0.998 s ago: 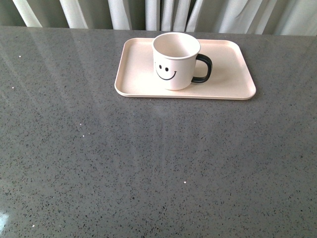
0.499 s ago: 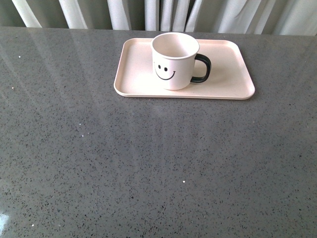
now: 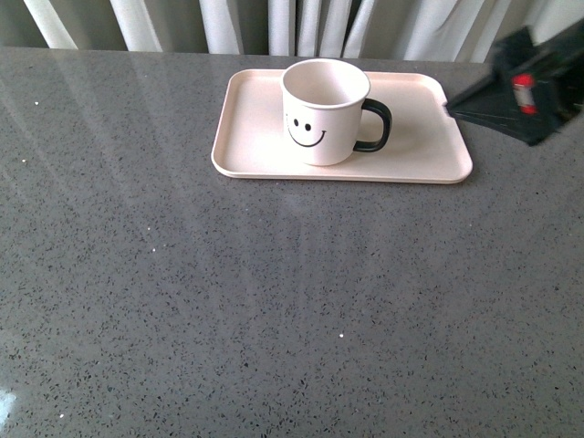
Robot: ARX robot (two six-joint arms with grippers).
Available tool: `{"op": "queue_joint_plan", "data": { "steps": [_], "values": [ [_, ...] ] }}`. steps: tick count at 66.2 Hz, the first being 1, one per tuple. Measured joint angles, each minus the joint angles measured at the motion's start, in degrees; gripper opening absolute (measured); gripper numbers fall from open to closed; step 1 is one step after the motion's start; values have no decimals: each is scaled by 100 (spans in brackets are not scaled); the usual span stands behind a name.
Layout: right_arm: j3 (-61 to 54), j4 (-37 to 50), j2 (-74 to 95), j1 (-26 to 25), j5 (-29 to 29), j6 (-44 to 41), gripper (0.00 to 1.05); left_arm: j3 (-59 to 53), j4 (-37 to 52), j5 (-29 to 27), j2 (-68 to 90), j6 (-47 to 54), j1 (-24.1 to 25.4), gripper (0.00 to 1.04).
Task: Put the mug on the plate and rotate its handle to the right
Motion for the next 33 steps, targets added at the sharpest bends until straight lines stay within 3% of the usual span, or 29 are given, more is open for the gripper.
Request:
{"op": "queue_joint_plan", "data": {
  "steps": [15, 33],
  "values": [
    [1991, -463, 1633, 557, 330, 1233, 96, 0, 0, 0, 0, 0, 0, 95],
    [3471, -1145, 2575, 723, 505, 2083, 96, 0, 0, 0, 0, 0, 0, 95]
  ]
}}
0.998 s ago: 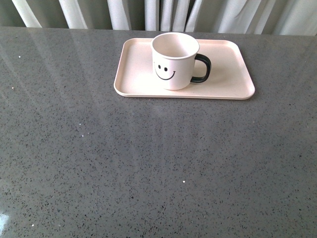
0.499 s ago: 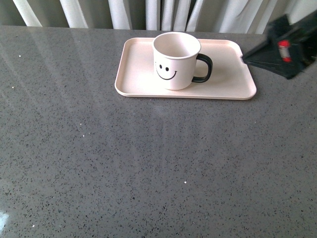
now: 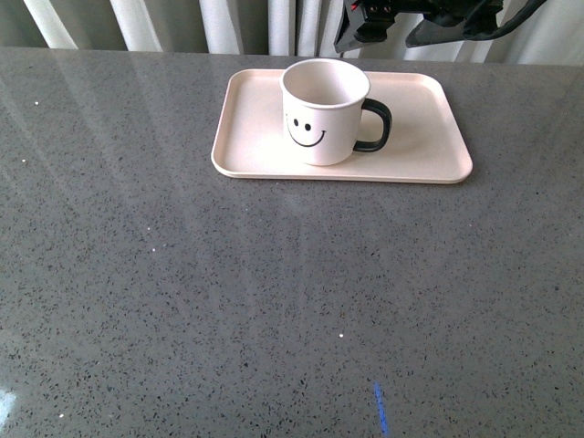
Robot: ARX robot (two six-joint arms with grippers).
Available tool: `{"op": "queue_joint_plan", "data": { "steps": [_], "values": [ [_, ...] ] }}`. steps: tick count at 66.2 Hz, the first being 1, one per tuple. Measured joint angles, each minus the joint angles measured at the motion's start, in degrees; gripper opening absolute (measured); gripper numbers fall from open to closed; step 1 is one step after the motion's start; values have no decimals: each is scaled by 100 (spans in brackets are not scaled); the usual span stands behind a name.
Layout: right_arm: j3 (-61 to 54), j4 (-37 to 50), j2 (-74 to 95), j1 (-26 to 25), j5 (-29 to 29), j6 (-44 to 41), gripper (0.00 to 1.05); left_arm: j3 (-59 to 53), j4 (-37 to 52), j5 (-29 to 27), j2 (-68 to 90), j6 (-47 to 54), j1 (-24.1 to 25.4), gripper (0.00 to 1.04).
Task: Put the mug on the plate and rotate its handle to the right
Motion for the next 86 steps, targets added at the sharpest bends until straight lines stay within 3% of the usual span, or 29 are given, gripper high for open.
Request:
{"op": "queue_joint_plan", "data": {
  "steps": [49, 60, 76, 81, 86],
  "values": [
    [625, -422, 828, 125, 125, 675, 93, 0, 0, 0, 0, 0, 0, 95],
    [815, -501, 994, 138, 188, 704, 68, 0, 0, 0, 0, 0, 0, 95],
    [992, -647, 1088, 136, 164, 697, 11, 0, 0, 0, 0, 0, 0, 95],
    [1005, -669, 1093, 122, 125, 667, 1, 0, 0, 0, 0, 0, 0, 95],
    [1023, -728, 1093, 96, 118, 599, 2, 0, 0, 0, 0, 0, 0, 95]
  ]
}}
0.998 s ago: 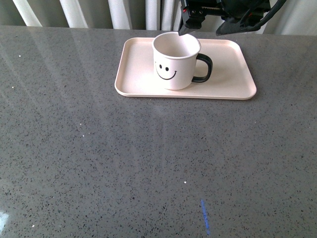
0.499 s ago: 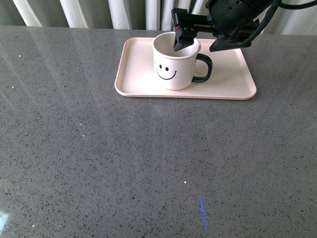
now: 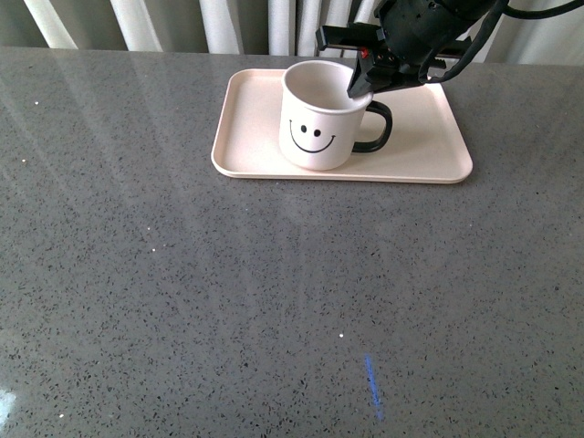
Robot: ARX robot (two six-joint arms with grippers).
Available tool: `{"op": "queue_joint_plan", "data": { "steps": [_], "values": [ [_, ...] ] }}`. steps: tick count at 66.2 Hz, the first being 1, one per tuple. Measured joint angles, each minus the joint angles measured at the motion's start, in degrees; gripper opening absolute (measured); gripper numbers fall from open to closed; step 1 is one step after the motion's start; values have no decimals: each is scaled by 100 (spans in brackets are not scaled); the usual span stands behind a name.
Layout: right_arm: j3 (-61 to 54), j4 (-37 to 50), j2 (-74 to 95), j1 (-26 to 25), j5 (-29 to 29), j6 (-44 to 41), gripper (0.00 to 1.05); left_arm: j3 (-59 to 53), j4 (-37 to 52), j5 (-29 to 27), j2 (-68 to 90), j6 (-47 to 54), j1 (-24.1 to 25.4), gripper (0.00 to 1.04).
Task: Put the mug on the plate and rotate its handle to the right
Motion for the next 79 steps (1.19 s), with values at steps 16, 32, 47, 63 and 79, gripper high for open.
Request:
{"op": "queue_joint_plan", "data": {
  "steps": [16, 32, 47, 63, 79],
  "values": [
    [284, -369, 0, -175, 92, -903, 2, 0, 0, 0, 0, 0, 0, 95],
    [758, -608, 0, -358, 107, -1836, 2, 0, 0, 0, 0, 0, 0, 95],
    [933, -782, 136, -376, -140, -2065, 2, 0, 0, 0, 0, 0, 0, 95],
    [942, -763, 304, -345, -251, -2085, 2, 0, 0, 0, 0, 0, 0, 95],
    [1025, -793, 433, -319, -280, -2085, 2, 0, 0, 0, 0, 0, 0, 95]
  ]
}}
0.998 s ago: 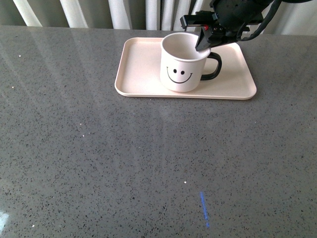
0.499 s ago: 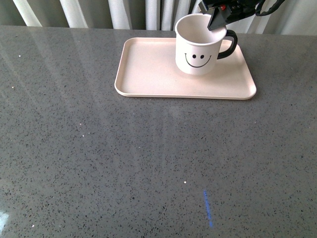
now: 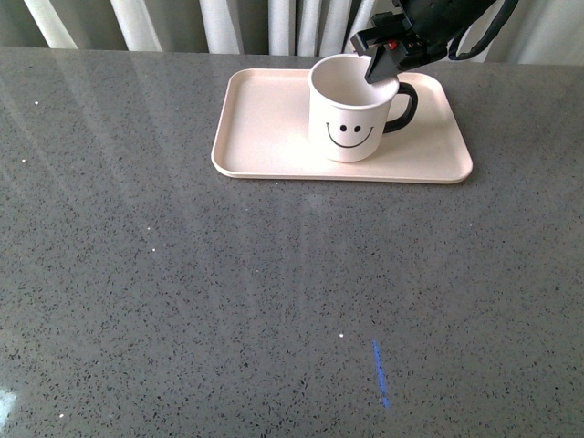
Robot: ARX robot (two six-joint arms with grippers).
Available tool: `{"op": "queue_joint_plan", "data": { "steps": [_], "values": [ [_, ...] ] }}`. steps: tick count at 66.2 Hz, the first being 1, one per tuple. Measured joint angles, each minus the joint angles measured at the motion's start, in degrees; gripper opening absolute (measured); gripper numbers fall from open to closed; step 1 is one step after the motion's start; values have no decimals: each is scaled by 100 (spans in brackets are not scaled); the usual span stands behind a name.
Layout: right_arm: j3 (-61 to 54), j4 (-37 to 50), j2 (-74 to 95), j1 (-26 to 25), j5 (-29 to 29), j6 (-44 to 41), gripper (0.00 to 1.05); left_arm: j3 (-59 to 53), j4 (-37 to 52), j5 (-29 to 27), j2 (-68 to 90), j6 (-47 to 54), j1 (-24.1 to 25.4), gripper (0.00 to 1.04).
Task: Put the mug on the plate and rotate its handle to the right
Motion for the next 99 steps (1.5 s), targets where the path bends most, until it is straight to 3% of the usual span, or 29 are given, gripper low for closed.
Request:
{"op": "queue_joint_plan", "data": {
  "steps": [40, 60, 75, 79, 99],
  "values": [
    [459, -201, 260, -11, -44, -77, 2, 0, 0, 0, 0, 0, 0, 95],
    [575, -280, 280, -46, -129, -120, 46, 0, 0, 0, 0, 0, 0, 95],
    [601, -184, 258, -68, -267, -155, 93, 0, 0, 0, 0, 0, 0, 95],
    [538, -70, 181, -83, -337, -155, 97, 0, 0, 0, 0, 0, 0, 95],
    [-1248, 1652, -1714, -326, -1327, 92, 96, 0, 0, 0, 0, 0, 0, 95]
  ]
}}
